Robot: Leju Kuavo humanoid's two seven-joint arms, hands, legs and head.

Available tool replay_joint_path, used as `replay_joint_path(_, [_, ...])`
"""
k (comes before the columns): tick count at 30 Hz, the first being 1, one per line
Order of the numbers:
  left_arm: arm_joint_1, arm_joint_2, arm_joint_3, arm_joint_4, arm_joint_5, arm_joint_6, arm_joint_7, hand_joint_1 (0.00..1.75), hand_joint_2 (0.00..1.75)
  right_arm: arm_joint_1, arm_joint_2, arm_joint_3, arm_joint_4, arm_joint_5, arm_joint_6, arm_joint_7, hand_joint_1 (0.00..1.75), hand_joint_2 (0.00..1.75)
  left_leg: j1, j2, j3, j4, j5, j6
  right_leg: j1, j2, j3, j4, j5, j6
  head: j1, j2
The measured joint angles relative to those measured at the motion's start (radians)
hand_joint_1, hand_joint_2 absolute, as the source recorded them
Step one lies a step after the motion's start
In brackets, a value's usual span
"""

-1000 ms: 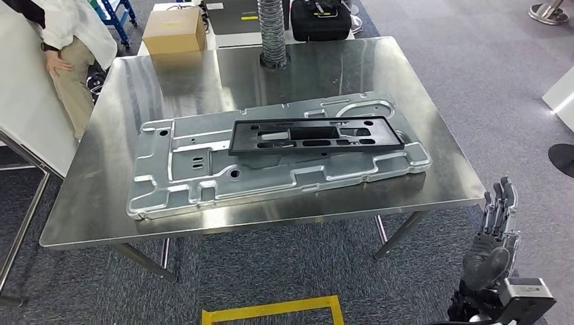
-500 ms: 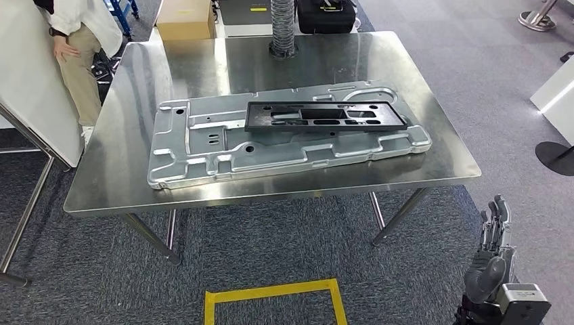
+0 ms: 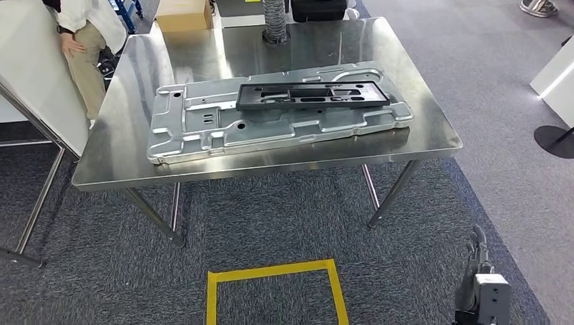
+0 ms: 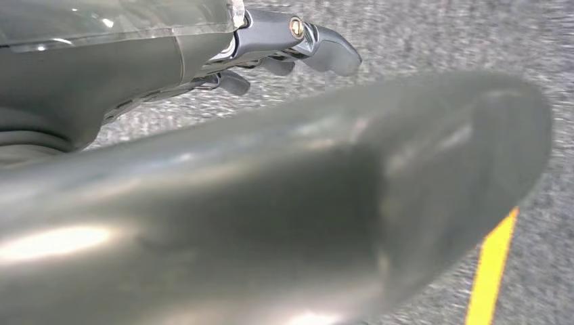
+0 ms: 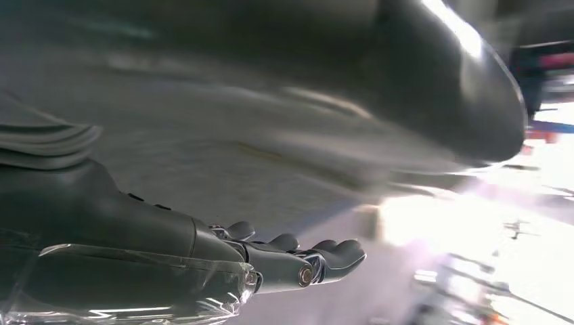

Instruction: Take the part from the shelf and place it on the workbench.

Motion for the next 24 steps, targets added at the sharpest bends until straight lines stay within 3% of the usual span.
replay_joint_path(2, [-0.003,-0.001,0.000,0.000,-0.008,0.002,0.004,0.00,0.00,-0.031,0.004,-0.046,0.134,0.056,-0.016,-0.012,0.00,0.00,0.003,0.000,0.093,-0.101,0.048,0.000,-0.001,0.000,-0.033,0.016,0.016,0.008,0.000,0.000])
replay_joint_path(4, [-0.008,-0.002,0.000,0.000,-0.015,0.003,0.007,0.00,0.00,-0.065,0.003,-0.095,0.288,0.119,-0.046,-0.033,0.00,0.00,0.000,-0.001,0.188,-0.241,0.036,0.007,0.000,-0.001,-0.054,0.031,0.029,0.018,0.001,0.000])
replay_joint_path(6, [-0.011,-0.004,0.000,0.000,-0.022,0.005,0.010,0.00,0.00,-0.101,-0.009,-0.134,0.448,0.191,-0.093,-0.030,0.00,0.00,-0.006,-0.002,0.216,-0.297,0.017,0.021,0.001,-0.002,-0.060,0.036,0.044,0.030,0.001,0.000])
replay_joint_path(8, [-0.012,-0.006,0.000,0.000,-0.027,0.006,0.012,0.00,0.00,-0.127,-0.028,-0.166,0.611,0.250,-0.135,-0.010,0.00,0.00,-0.005,0.000,0.203,-0.298,0.032,0.039,-0.002,0.000,-0.065,0.038,0.046,0.043,-0.002,0.000])
replay_joint_path(9, [-0.013,-0.007,0.000,0.000,-0.028,0.006,0.012,0.00,0.00,-0.133,-0.036,-0.178,0.684,0.268,-0.148,-0.001,0.00,0.00,-0.004,0.001,0.194,-0.299,0.044,0.048,-0.004,0.001,-0.072,0.054,0.021,0.049,-0.001,0.000])
replay_joint_path(10, [-0.014,-0.008,0.000,0.000,-0.029,0.006,0.013,0.00,0.00,-0.136,-0.044,-0.187,0.744,0.279,-0.157,0.004,0.00,0.00,-0.002,0.002,0.182,-0.300,0.056,0.055,-0.006,0.004,-0.085,0.088,-0.022,0.054,0.002,0.000])
replay_joint_path(12, [-0.014,-0.009,0.000,0.000,-0.031,0.006,0.013,0.00,0.00,-0.144,-0.056,-0.200,0.841,0.294,-0.164,0.016,0.00,0.00,-0.003,0.004,0.151,-0.299,0.080,0.061,-0.009,0.006,-0.119,0.211,-0.129,0.063,0.008,0.000])
replay_joint_path(13, [-0.014,-0.009,0.000,0.000,-0.033,0.005,0.012,0.00,0.00,-0.149,-0.061,-0.204,0.882,0.305,-0.164,0.035,0.00,0.00,-0.004,0.005,0.133,-0.297,0.093,0.061,-0.009,0.006,-0.130,0.275,-0.159,0.066,0.009,0.000])
replay_joint_path(14, [-0.014,-0.009,0.000,0.000,-0.036,0.003,0.012,0.00,0.00,-0.153,-0.066,-0.207,0.920,0.319,-0.162,0.065,0.00,0.00,-0.005,0.006,0.117,-0.295,0.104,0.060,-0.010,0.006,-0.131,0.318,-0.165,0.068,0.009,0.000])
replay_joint_path(15, [-0.014,-0.009,0.000,0.000,-0.040,0.001,0.011,0.00,0.00,-0.155,-0.069,-0.209,0.954,0.336,-0.158,0.104,0.00,0.00,-0.005,0.007,0.100,-0.291,0.115,0.058,-0.010,0.006,-0.114,0.328,-0.147,0.067,0.009,0.000])
replay_joint_path(16, [-0.014,-0.010,0.000,0.000,-0.043,0.000,0.009,0.00,0.00,-0.155,-0.072,-0.209,0.986,0.354,-0.152,0.146,0.00,0.00,-0.005,0.007,0.084,-0.287,0.125,0.055,-0.010,0.006,-0.079,0.301,-0.118,0.066,0.009,0.000])
replay_joint_path(17, [-0.014,-0.010,0.000,0.000,-0.045,-0.002,0.008,0.00,0.00,-0.156,-0.073,-0.209,1.013,0.371,-0.145,0.183,0.00,0.00,-0.005,0.007,0.069,-0.282,0.133,0.052,-0.010,0.007,-0.026,0.238,-0.095,0.063,0.009,0.000])
replay_joint_path(19, [-0.014,-0.010,-0.001,0.000,-0.046,-0.003,0.005,0.00,0.00,-0.158,-0.074,-0.209,1.053,0.393,-0.135,0.231,0.00,0.00,-0.008,0.006,0.048,-0.274,0.149,0.043,-0.007,0.008,0.082,0.084,-0.097,0.052,0.008,0.000])
replay_joint_path(20, [-0.015,-0.011,-0.001,0.000,-0.047,-0.003,0.004,0.00,0.00,-0.160,-0.074,-0.209,1.069,0.399,-0.132,0.244,0.00,0.00,-0.009,0.007,0.043,-0.272,0.157,0.037,-0.004,0.009,0.113,0.032,-0.108,0.045,0.009,0.000])
replay_joint_path(21, [-0.015,-0.011,-0.001,0.000,-0.047,-0.003,0.004,0.00,0.00,-0.161,-0.074,-0.209,1.084,0.405,-0.128,0.258,0.00,0.00,-0.009,0.008,0.040,-0.272,0.165,0.031,0.000,0.010,0.123,0.008,-0.116,0.038,0.009,0.000])
replay_joint_path(23, [-0.013,-0.010,-0.001,0.000,-0.049,-0.002,0.002,0.00,0.00,-0.162,-0.074,-0.209,1.111,0.423,-0.113,0.299,0.00,0.00,-0.007,0.008,0.033,-0.272,0.174,0.019,0.000,0.007,0.109,0.002,-0.100,0.020,0.010,0.000])
replay_joint_path(24, [-0.012,-0.010,-0.001,0.000,-0.051,-0.002,0.001,0.00,0.00,-0.163,-0.074,-0.208,1.122,0.432,-0.099,0.324,0.00,0.00,-0.005,0.007,0.025,-0.257,0.155,0.014,-0.001,0.005,0.099,0.001,-0.089,0.011,0.008,0.000])
